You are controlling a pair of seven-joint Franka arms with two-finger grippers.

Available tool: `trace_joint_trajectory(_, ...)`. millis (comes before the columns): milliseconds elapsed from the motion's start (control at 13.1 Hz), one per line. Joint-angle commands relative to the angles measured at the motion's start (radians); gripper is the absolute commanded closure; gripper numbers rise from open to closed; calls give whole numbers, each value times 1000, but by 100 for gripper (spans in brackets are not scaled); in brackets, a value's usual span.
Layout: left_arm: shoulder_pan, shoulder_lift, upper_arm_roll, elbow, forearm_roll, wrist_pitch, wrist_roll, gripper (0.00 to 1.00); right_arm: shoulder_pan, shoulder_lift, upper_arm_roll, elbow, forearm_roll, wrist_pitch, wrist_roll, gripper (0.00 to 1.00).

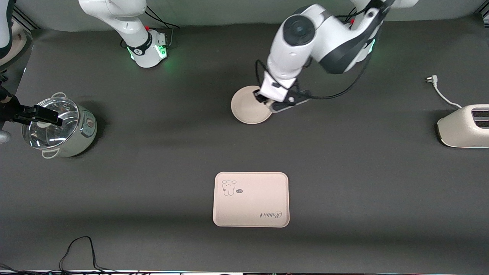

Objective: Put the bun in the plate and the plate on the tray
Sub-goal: 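Carry the bun with the left gripper over the round plate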

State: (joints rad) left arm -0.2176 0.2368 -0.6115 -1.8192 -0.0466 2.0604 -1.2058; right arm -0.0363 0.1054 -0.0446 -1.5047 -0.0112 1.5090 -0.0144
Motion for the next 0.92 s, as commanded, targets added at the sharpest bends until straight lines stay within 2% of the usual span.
trace_joint_trajectory(0,-72,68,10,-89,11,162,-60,64,-2,-3,3,3,-10,-1,17,0)
trace_joint_trajectory(77,-97,88,10,-127,23,209,-79,64,-2,-3,5,3,-10,-1,16,0)
trace_joint_trajectory(230,-146,156,13,-185,139,309,-197,64,-4,-3,5,3,-10,-1,17,0)
trace_joint_trajectory(460,-167,277,12,-196,284,365,-308,64,-5,-1,5,3,-10,-1,16,0)
trace_joint_trajectory(690,-196,315,16,-198,314,369,-340,61,-5,0,3,1,-10,-1,16,0)
trace_joint_trajectory(843,-197,326,21,-195,315,374,-339,53,-5,0,5,1,-10,-1,16,0)
